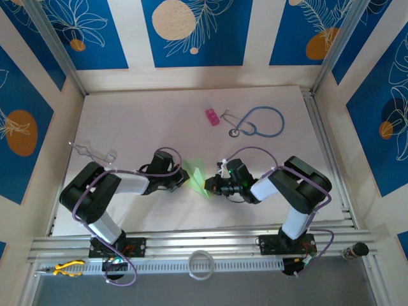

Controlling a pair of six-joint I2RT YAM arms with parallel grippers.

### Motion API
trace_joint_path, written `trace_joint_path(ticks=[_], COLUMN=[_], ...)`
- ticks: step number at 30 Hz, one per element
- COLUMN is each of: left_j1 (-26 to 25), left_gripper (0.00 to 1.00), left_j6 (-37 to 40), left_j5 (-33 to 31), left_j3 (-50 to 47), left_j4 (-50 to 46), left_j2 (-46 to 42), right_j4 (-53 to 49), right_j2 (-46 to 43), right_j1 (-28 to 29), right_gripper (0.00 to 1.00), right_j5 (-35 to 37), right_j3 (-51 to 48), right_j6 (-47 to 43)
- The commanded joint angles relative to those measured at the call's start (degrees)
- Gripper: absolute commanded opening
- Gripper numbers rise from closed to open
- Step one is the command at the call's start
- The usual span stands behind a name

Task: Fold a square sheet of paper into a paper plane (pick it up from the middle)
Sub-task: Fourth fold the wing at the center of the table.

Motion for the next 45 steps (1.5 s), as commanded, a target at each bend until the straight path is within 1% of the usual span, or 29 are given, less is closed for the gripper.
trace_joint_path(ticks=[1, 12, 21, 32, 39, 42, 45], left_j1=[-0.3, -0.7, -1.1, -1.1, -1.3, -1.3, -1.3], left_gripper=[0.07, 0.07, 0.08, 0.10, 0.13, 0.13, 0.11], left_j6=[-0.3, -0.5, -0.8, -0.2, 3.8, 6.5, 8.8], left_j5=[-2.9, -3.4, -3.5, -3.6, -3.8, -2.2, 0.8], left_j3=[-1.4, -1.7, -1.3, -1.1, 0.2, 1.1, 2.5], left_j4=[-3.3, -3.7, -3.6, -4.0, -4.9, -3.5, -2.4], left_j2=[-0.9, -1.3, -1.4, -2.7, -5.8, -6.3, -5.3], right_j4=[-1.1, -1.6, -0.9, -2.6, -2.9, -2.8, -2.9], right_j2=[-1.3, -2.6, 0.2, 0.6, 1.0, 1.3, 1.3], right_j1=[0.6, 0.7, 0.8, 0.9, 0.9, 0.9, 0.9], right_gripper=[0.02, 0.02, 0.02, 0.02, 0.02, 0.02, 0.02], right_j5=[0.8, 1.0, 1.1, 1.9, 1.8, 1.7, 1.8], right_j3=[-1.5, -1.8, -1.8, -1.6, -1.7, -1.6, -1.6], right_j6=[0.6, 0.5, 1.3, 1.8, 1.9, 2.0, 2.1])
